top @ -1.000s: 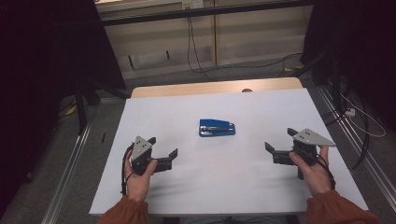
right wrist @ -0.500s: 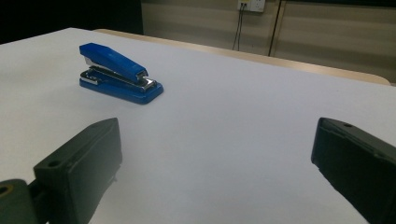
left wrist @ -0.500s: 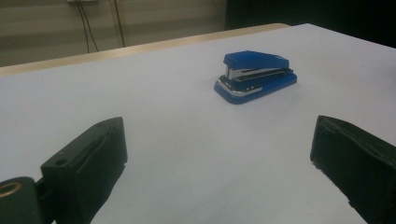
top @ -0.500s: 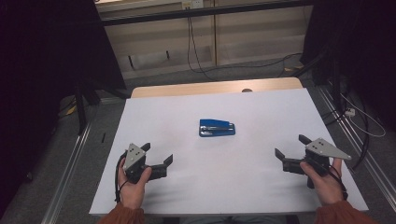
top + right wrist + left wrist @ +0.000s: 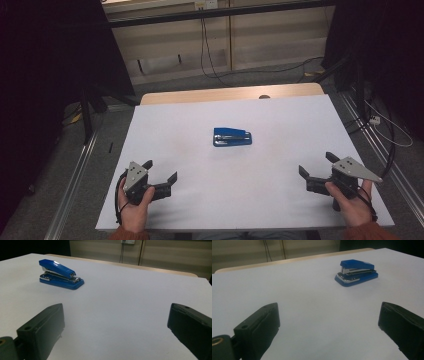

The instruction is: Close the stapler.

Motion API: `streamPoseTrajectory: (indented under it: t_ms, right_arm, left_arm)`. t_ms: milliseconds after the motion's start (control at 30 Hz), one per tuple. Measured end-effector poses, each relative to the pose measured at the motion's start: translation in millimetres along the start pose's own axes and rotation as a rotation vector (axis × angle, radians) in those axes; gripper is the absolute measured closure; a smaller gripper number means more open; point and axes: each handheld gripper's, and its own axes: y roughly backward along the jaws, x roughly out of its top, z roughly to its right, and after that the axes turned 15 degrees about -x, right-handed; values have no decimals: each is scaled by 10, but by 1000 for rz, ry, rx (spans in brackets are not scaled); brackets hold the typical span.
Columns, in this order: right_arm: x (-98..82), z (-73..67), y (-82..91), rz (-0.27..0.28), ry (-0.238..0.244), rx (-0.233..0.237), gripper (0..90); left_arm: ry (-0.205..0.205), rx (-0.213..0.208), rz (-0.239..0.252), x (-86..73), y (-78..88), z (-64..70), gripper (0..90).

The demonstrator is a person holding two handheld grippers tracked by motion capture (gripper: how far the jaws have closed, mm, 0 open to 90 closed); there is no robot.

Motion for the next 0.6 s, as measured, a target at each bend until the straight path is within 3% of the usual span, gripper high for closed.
streamPoseTrajectory:
  t_ms: [300,400,600]
  right_arm:
    - [-34,-11,19,0,-4,16,6]
    - [-14,-18,-3,11,-18,24,7]
    - [-3,-61,-22,18,-1,38,7]
  left_arm:
    - [-15,-10,-25,-30,-12,18,38]
    - [-26,-2,-6,-17,6,22,39]
    - [-2,-8,-2,-6,-5,-15,39]
